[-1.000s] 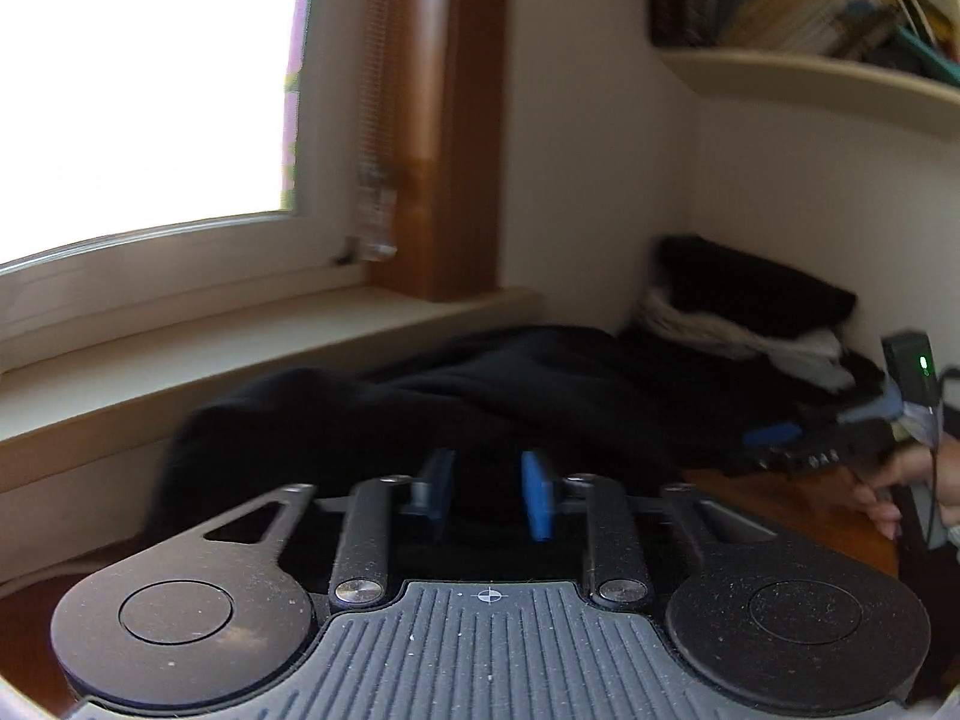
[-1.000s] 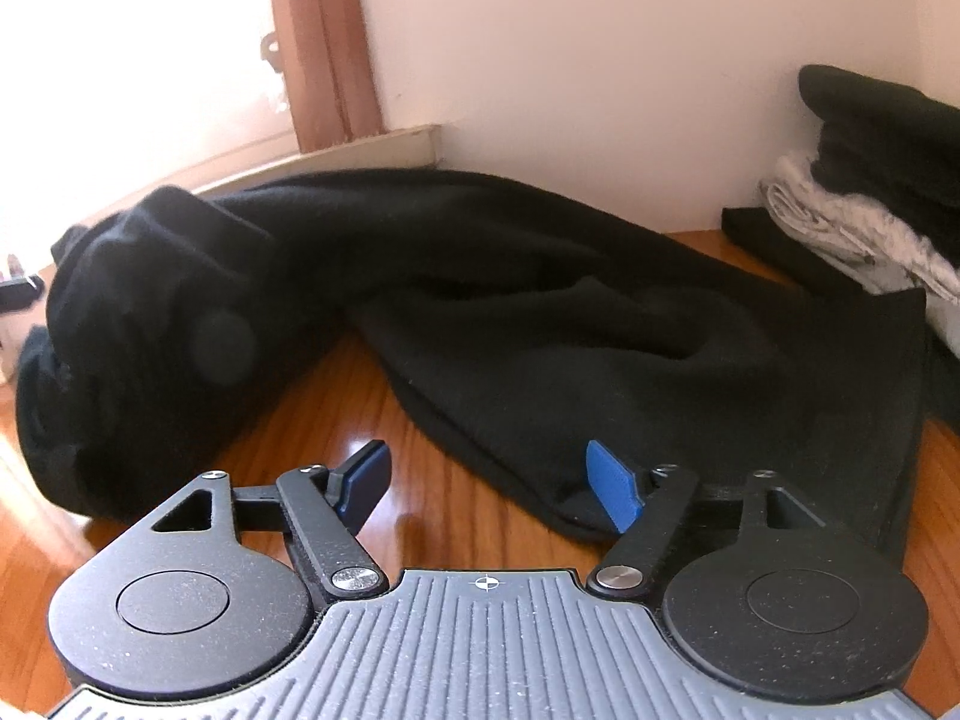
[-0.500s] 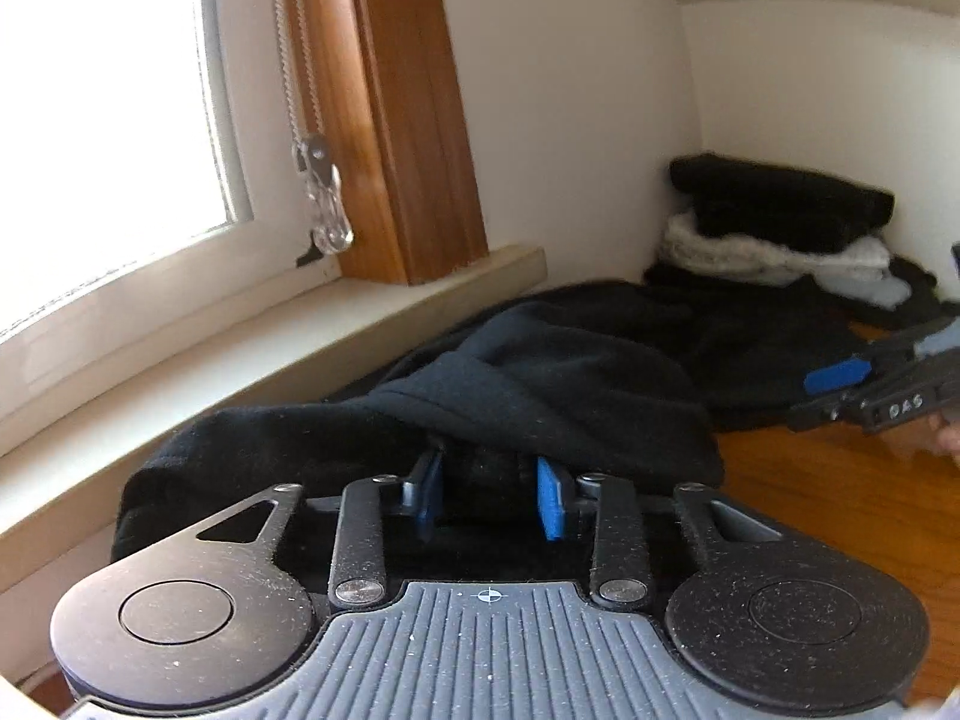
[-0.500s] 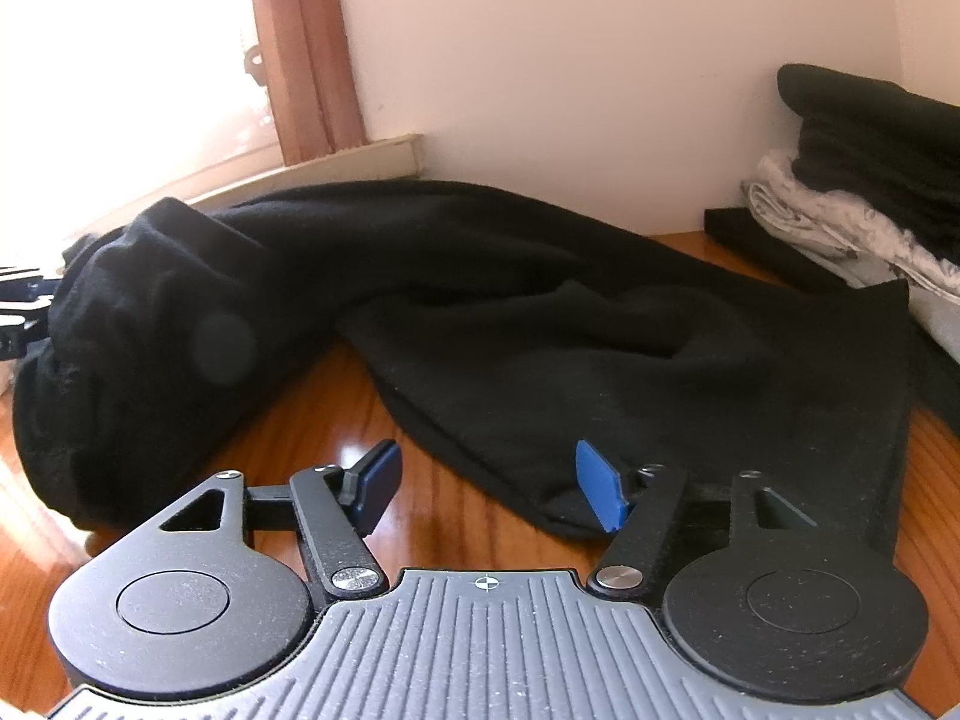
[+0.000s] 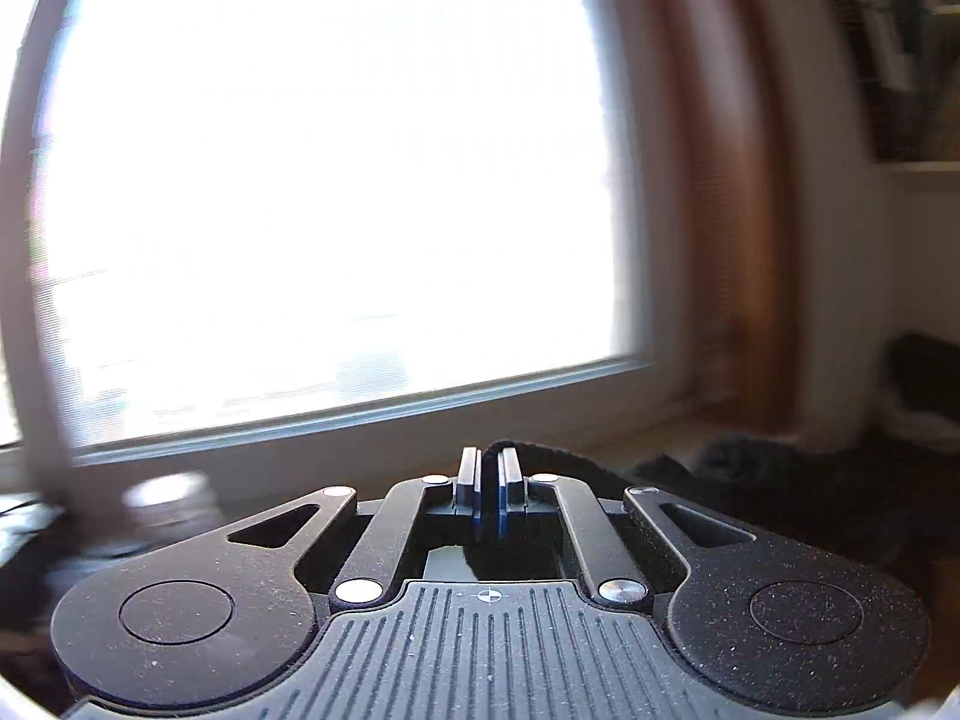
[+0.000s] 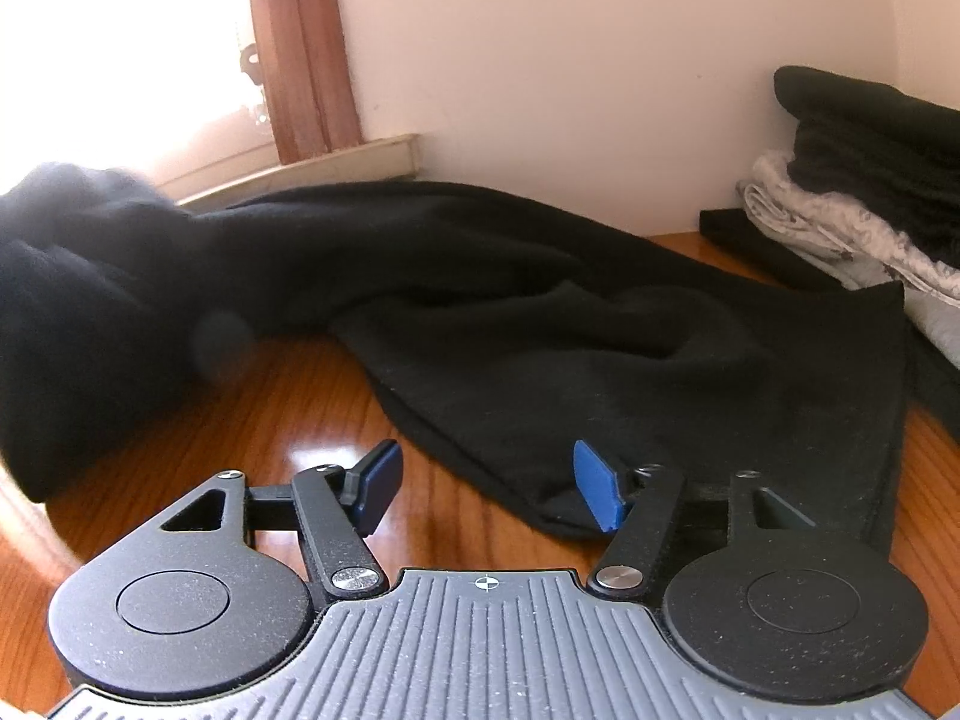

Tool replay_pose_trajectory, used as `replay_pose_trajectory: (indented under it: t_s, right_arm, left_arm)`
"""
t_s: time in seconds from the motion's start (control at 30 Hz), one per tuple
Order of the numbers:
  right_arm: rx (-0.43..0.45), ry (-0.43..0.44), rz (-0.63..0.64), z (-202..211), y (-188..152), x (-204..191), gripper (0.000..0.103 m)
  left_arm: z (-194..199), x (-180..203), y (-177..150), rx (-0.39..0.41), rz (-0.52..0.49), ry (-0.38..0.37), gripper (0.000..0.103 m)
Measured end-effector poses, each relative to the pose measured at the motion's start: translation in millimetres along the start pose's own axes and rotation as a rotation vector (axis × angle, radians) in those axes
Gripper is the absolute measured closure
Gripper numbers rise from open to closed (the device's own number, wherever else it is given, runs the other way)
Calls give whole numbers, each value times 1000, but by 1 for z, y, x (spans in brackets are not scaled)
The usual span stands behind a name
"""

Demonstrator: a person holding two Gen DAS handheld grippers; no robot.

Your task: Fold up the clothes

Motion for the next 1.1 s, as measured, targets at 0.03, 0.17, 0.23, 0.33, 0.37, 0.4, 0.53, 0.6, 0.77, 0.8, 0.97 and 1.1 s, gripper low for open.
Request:
replay_pose_trajectory:
  t_s: [0.03,0.17,0.23,0.33,0.37,0.4,0.53,0.6,0.77,0.8,0.97,1.1]
  right_arm:
    - [0,-2,0,0,0,0,40]
    - [-2,-6,10,1,0,0,40]
    - [-2,-9,15,1,0,0,40]
    - [-2,-14,22,2,0,0,40]
    - [-2,-15,24,2,0,0,41]
    - [-3,-17,26,2,0,0,41]
    - [-2,-19,27,2,0,0,41]
    - [-2,-18,24,3,0,1,41]
    - [-2,-19,24,3,0,1,41]
    - [-2,-18,24,2,0,1,41]
    - [-2,-14,16,2,-1,3,41]
    - [0,-8,5,2,-2,4,40]
  left_arm:
    - [5,-16,-5,-11,19,30,98]
    - [9,-58,-41,-133,87,76,96]
    - [10,-63,-58,-174,97,72,85]
    - [11,-58,-69,-182,110,44,61]
    - [12,-53,-72,-186,106,29,59]
    - [13,-47,-74,-187,93,18,56]
    - [16,-8,-81,-178,69,-81,42]
    - [22,19,-88,-177,56,-146,41]
    - [21,76,-112,-199,38,-278,39]
    - [21,86,-116,-202,37,-299,39]
    - [14,119,-129,-217,-17,-330,33]
    - [7,133,-133,-220,-45,-347,27]
Point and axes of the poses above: each gripper's, at about its wrist camera, not at the fingertips, and z roughly against the way its jaws point, x to its right, y to its top, the point moved 2 cm from there along -z, roughly the way its jaws point, and after that the axes turned 11 degrees about -y, right-handed, at the moved point
